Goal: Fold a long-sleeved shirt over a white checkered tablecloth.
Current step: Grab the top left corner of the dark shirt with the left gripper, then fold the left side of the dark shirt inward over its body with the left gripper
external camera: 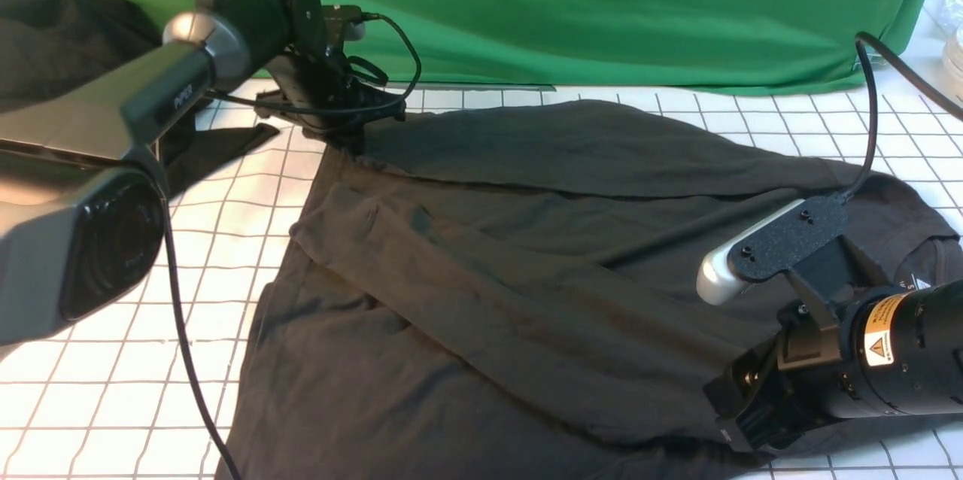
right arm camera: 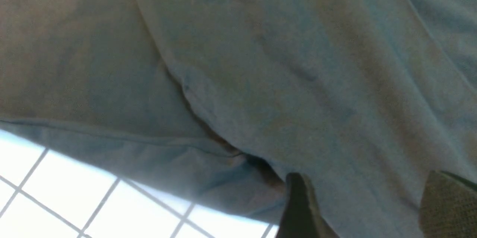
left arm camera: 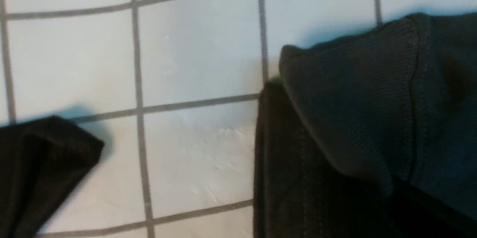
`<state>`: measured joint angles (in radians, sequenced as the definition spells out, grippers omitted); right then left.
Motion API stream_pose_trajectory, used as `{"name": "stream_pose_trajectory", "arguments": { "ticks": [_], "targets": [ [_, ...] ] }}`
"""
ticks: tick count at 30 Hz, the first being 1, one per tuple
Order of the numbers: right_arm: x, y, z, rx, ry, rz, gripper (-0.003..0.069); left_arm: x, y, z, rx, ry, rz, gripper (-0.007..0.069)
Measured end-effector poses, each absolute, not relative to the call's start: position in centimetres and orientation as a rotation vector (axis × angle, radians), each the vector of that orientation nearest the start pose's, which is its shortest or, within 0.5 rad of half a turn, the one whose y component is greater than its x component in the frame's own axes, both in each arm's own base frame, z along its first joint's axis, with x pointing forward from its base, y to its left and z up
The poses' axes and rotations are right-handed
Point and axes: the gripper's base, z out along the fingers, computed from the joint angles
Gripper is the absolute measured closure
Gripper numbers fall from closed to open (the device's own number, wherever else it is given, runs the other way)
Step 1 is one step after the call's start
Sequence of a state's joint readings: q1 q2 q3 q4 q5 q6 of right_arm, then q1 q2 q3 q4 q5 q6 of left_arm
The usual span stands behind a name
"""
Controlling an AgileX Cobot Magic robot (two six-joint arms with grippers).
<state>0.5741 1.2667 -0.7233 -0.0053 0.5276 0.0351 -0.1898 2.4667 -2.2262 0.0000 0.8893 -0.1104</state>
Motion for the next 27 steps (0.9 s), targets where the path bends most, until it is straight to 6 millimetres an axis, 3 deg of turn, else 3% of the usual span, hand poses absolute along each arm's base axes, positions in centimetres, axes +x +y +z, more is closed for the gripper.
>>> {"name": "stream_pose_trajectory", "arguments": {
  "ticks": [3,8,14,17,20,22,24,25,27],
  "targets": [
    [19.9,12.9,23.7,-0.689,2.477,0.228,0.0249,53.1,-10.3,17.6,0.112,2.632,-0.117,0.059],
    [20.1,12.9,24.3,-0.699,2.491,0.213,0.0249,52.3,-10.3,19.9,0.117,2.715,-0.132,0.059],
    [21.9,12.5,28.6,-0.715,2.401,0.037,0.0274,49.8,-10.7,28.6,0.141,2.626,-0.271,0.059],
    [22.8,11.1,29.7,-0.677,2.39,-0.079,0.0344,47.0,-10.9,31.1,0.144,2.636,-0.326,0.059],
    [23.3,9.8,29.7,-0.623,2.413,-0.131,0.0412,44.5,-10.9,31.2,0.149,2.703,-0.322,0.059],
    [23.9,7.8,29.7,-0.529,2.452,-0.176,0.0501,40.9,-10.8,30.0,0.15,2.817,-0.27,0.059],
    [24.1,7.2,29.7,-0.491,2.461,-0.186,0.0529,39.6,-10.8,29.5,0.15,2.857,-0.241,0.059],
    [24.3,6.6,29.7,-0.457,2.469,-0.196,0.0552,37.3,-10.7,28.9,0.148,2.903,-0.198,0.059],
    [24.3,6.3,29.7,-0.438,2.473,-0.197,0.0561,35.6,-10.7,27.7,0.139,2.939,-0.163,0.059]
  ]
}}
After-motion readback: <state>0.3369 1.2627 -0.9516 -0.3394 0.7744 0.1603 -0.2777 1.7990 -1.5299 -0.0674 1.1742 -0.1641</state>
